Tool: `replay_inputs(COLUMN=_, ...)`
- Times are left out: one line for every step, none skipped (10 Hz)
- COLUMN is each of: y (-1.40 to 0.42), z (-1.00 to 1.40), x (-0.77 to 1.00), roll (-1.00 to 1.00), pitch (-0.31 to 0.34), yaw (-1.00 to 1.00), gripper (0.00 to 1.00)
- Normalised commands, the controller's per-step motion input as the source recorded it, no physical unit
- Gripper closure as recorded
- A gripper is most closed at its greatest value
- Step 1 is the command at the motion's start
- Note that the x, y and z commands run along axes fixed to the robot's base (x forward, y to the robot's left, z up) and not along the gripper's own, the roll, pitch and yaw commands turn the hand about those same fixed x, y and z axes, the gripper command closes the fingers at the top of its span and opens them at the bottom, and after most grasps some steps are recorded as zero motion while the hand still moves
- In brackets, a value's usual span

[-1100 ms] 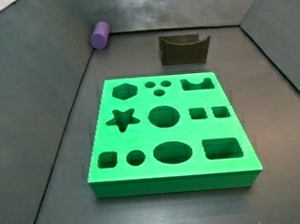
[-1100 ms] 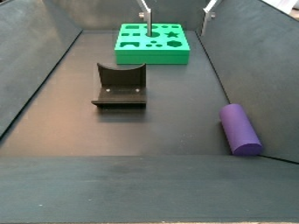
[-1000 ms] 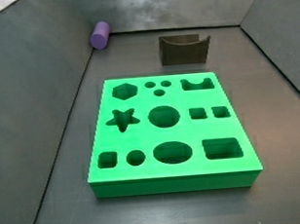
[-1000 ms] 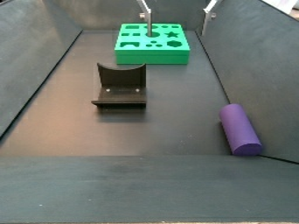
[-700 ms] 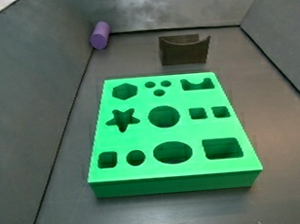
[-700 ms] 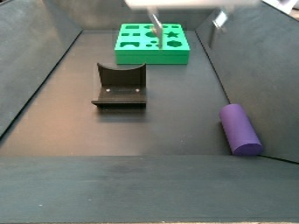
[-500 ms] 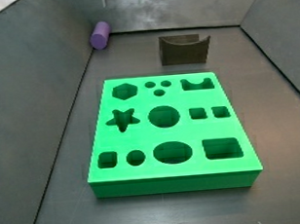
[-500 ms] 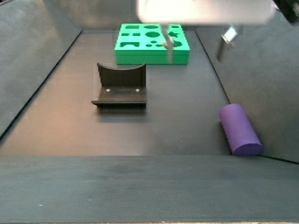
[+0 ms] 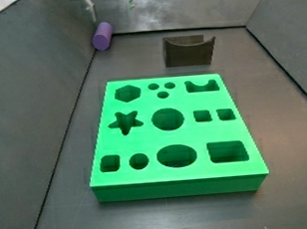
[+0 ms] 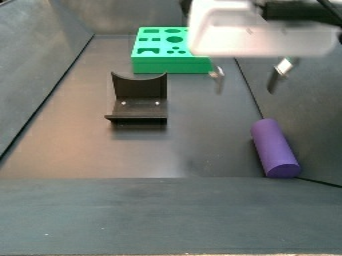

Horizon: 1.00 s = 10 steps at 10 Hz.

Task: Pick up the round object. Move up. Place the round object on the fixture. Regrasp the round object. Move to above the board. Insert the round object.
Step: Pick up the round object.

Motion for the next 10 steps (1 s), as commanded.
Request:
replay_inputs(y=0.29, z=-0.53, x=-0.65, roll=0.10, pitch=-0.101, yaw=0.00, gripper=0.00)
replay_inputs(y=0.36, z=-0.49, x=-0.41, roll=0.03, pitch=-0.123, yaw=0.00, gripper=0.00)
replay_inputs(y=0.46, z=-0.57, x=0.00, roll=0.00, pitch=-0.106, yaw=0.10, gripper=0.00)
replay_inputs(y=0.43, z=-0.82, x=0.00, roll=0.00, pitch=-0.134, yaw=0.12, gripper=0.00)
replay_inputs(y=0.38, z=-0.86, x=-0.01, roll=0.00, pitch=-0.183, yaw=0.12, gripper=0.00)
replay_inputs(y=0.33, z=-0.89, x=0.00, roll=0.00, pitch=-0.171, yaw=0.10, gripper=0.00)
replay_inputs(y=0.23, z=-0.96, x=-0.09, roll=0.03, pitch=-0.156, yaw=0.06, gripper=0.00)
replay_inputs(y=0.10, z=-1.00, x=-0.11, roll=0.05, pitch=-0.119, yaw=0.01, gripper=0.00)
replay_inputs(y=0.00, z=-1.00, x=-0.01, roll=0.06, pitch=-0.089, yaw=0.00, gripper=0.00)
replay_inputs(y=0.00, z=-1.00, x=0.00, roll=0.05, pitch=-0.069, yaw=0.00, gripper=0.00)
